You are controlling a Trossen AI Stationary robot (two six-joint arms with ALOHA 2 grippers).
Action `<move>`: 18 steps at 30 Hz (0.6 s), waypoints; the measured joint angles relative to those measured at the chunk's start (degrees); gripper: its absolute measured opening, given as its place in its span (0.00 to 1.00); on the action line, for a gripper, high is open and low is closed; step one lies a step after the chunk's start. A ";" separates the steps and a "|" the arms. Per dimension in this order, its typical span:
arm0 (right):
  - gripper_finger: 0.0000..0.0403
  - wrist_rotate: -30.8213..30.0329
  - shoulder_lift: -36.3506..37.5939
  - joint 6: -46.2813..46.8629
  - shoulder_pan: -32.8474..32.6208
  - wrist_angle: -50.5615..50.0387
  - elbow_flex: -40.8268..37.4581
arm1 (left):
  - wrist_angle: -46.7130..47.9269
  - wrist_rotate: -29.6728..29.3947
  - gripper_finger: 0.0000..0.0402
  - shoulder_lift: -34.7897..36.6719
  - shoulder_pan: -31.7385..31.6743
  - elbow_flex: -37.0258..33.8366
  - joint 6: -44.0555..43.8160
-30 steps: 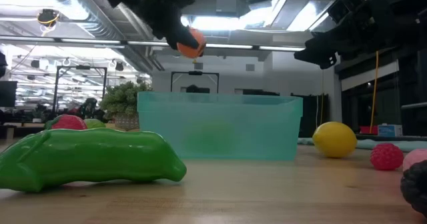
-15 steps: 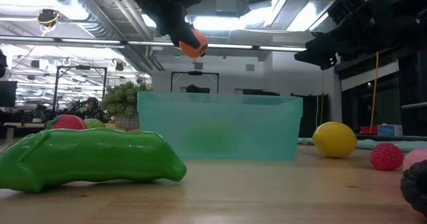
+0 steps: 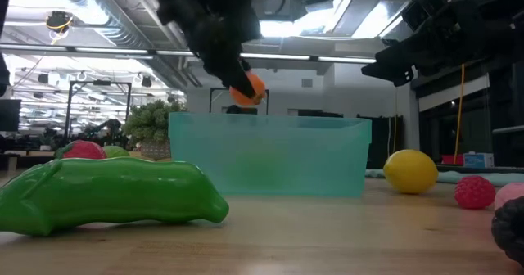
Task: Pick and placing Produce into tupperware
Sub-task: Put the orange into the bin
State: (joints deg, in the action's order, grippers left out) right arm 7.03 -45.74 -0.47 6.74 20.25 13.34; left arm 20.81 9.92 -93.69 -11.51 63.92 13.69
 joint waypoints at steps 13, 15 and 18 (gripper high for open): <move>0.66 0.00 -0.01 0.00 0.00 -0.30 0.00 | -4.44 0.08 0.60 -8.18 0.46 -0.02 -1.40; 0.66 0.00 -0.02 -0.02 0.00 -0.33 0.00 | -5.07 0.10 0.60 -9.14 0.46 -0.02 -1.48; 0.66 0.00 0.00 -0.02 0.00 -0.35 0.00 | -5.85 0.08 0.60 -10.50 0.58 -0.02 -1.51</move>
State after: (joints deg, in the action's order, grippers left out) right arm 7.03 -45.74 -0.49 6.74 19.90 13.34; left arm 14.96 10.00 -104.19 -10.93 63.90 12.18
